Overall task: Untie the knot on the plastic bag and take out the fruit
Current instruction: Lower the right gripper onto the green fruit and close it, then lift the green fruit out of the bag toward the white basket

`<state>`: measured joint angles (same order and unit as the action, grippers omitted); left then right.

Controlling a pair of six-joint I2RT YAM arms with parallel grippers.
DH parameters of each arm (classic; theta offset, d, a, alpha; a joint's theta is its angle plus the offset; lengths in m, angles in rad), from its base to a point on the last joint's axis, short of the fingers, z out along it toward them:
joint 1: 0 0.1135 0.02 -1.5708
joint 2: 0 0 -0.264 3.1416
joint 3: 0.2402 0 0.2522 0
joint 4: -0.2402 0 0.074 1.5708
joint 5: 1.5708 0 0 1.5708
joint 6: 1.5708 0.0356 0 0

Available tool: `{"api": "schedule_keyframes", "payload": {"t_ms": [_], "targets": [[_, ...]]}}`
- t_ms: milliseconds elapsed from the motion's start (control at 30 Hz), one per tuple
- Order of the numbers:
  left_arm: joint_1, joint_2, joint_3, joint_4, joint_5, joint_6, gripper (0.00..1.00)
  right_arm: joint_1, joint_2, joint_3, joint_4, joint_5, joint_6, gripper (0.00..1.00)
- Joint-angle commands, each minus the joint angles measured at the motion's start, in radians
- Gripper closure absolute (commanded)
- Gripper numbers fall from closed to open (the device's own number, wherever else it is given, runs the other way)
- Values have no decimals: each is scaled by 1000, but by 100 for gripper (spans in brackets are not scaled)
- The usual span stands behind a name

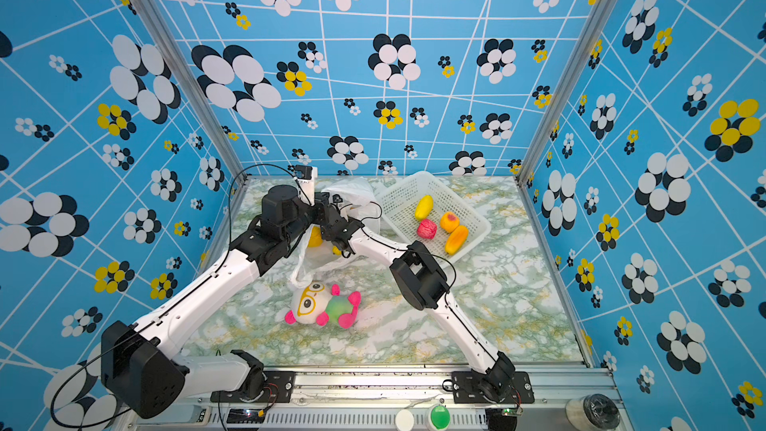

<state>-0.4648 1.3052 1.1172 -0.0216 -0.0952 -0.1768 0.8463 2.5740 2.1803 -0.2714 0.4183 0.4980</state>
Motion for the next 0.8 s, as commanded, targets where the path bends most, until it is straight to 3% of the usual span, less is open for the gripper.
{"api": "schedule_keyframes", "payload": {"t_ms": [0,300,400,533,767], "targets": [[9,-27,18,14,-4,20,100,-4,40,50,-76,-63,16,20],[12,-17,15,26,15,8,100,-4,15,0,-8,-95,-9,42],[17,11,34,7,2,-1,100,-5,-44,-74,51,-104,-51,44],[20,28,61,-22,-8,-4,100,-1,-187,-230,149,-134,-84,50],[60,35,72,-50,-5,-37,100,30,-510,-565,357,-169,-135,51]]}}
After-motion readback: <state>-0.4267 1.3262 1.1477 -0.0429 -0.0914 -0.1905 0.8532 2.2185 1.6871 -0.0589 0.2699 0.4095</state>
